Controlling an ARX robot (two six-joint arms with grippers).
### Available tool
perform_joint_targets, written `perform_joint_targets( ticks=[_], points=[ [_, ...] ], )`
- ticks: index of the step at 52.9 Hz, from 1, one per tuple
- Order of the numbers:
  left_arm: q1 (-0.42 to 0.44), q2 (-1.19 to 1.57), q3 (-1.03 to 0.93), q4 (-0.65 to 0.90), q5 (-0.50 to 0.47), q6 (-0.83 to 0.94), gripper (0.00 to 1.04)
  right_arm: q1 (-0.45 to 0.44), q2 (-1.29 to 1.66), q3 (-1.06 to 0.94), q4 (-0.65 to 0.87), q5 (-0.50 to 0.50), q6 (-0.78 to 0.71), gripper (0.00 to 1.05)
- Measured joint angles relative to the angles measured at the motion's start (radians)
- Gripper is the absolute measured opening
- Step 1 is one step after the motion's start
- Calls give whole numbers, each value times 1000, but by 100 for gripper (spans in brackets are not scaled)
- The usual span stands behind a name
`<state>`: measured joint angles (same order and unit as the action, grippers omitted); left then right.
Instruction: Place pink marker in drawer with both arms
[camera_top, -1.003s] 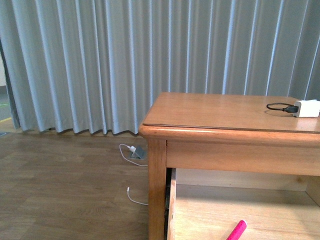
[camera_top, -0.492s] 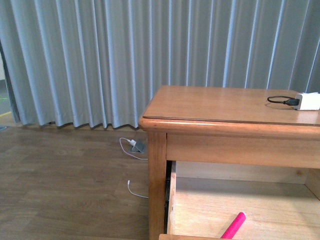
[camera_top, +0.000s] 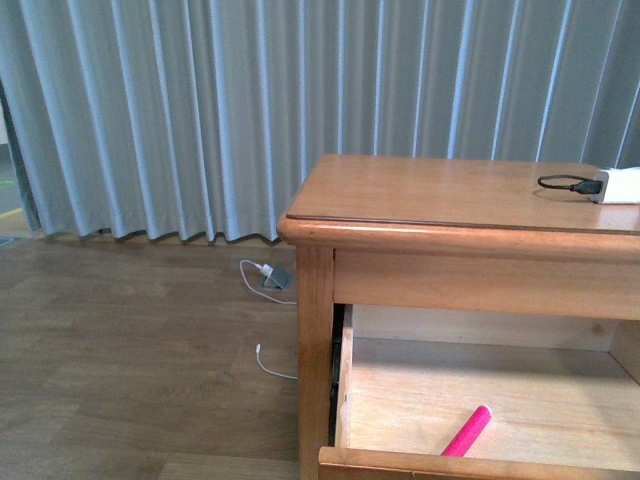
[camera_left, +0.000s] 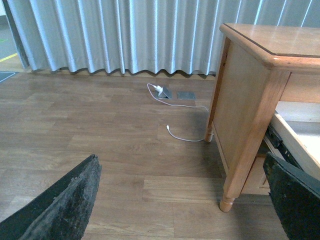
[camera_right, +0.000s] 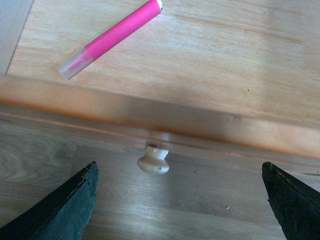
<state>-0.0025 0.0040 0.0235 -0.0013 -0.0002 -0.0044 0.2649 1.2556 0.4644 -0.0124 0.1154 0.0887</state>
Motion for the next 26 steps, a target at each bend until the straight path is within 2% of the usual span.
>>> perform_joint_targets(
  ticks=[11, 26],
  points=[
    [0, 0, 0, 0, 0, 0, 99, 11, 164, 55, 196, 58, 31, 96],
    [0, 0, 0, 0, 0, 0, 99, -10, 372, 147, 466, 62, 31, 96]
  ],
)
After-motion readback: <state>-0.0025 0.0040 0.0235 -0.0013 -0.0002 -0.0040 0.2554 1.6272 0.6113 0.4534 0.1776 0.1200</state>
